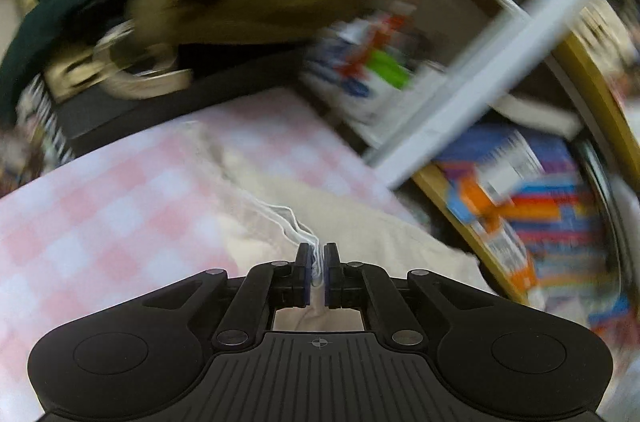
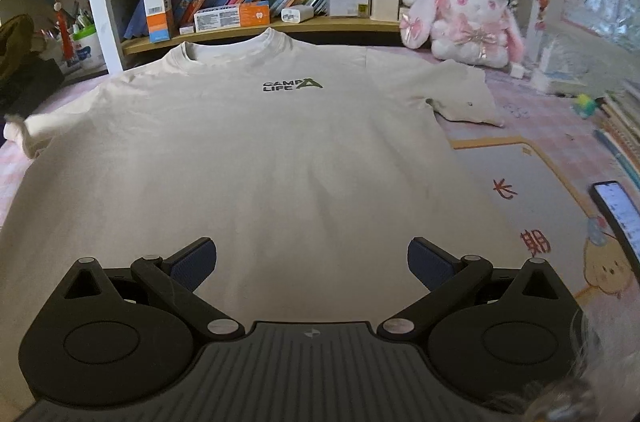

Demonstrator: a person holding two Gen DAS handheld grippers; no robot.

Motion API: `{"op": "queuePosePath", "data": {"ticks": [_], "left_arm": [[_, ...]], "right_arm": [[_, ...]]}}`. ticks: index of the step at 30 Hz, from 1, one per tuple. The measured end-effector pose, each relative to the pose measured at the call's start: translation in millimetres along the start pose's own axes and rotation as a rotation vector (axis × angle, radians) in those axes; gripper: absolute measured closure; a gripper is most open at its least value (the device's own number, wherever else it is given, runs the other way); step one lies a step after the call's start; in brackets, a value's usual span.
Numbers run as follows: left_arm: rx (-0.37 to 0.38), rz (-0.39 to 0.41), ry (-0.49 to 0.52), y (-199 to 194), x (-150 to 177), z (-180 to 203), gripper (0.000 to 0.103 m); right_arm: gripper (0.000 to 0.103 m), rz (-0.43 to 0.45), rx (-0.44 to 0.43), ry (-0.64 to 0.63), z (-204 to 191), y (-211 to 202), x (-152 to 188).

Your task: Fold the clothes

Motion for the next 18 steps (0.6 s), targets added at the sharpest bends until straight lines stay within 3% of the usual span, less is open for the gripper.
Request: {"op": "queuePosePath", "data": {"ticks": [3, 6, 8, 11, 12, 16, 18], "left_arm": [[0.033, -0.103, 0.244, 18, 23, 61, 0.099], [0.059, -0.272, 0.612, 36, 75, 112, 0.098], [0.036, -0.36, 0.748, 45, 103, 121, 0.09], [0.059, -0.378, 0.745, 40, 110, 113, 0.089], [0.064, -0.371, 0.735, 37, 106, 110, 0.084], [0.055, -0.295, 0.69, 30, 82, 105, 0.075], [0.021, -0.261, 0.576, 38, 60, 92, 0.073]], "right_arm": [[0.0, -0.014, -0.036, 0.011, 18, 11, -3], [0.0, -0.025, -0.055, 0.031, 35, 19, -5], [0.0, -0.035, -0.068, 0.045, 45, 24, -7], [0.0, -0.047, -0.079, 0.056, 55, 29, -8], [0.0, -0.05, -0.08, 0.057, 57, 30, -8], [0.0, -0.078, -0.084, 0.071, 62, 35, -5], [0.0, -0.086, -0.087, 0.075, 62, 37, -4]]}}
Point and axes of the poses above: each gripper's, at about its wrist camera, not at the fingertips, and y roughly the way its jaws point, z to its right, x to its underside, the point moved 1 cm from there along y, roughly the way its jaws point, and after that the axes turned 8 degrees about x, right-handed, at the moved point
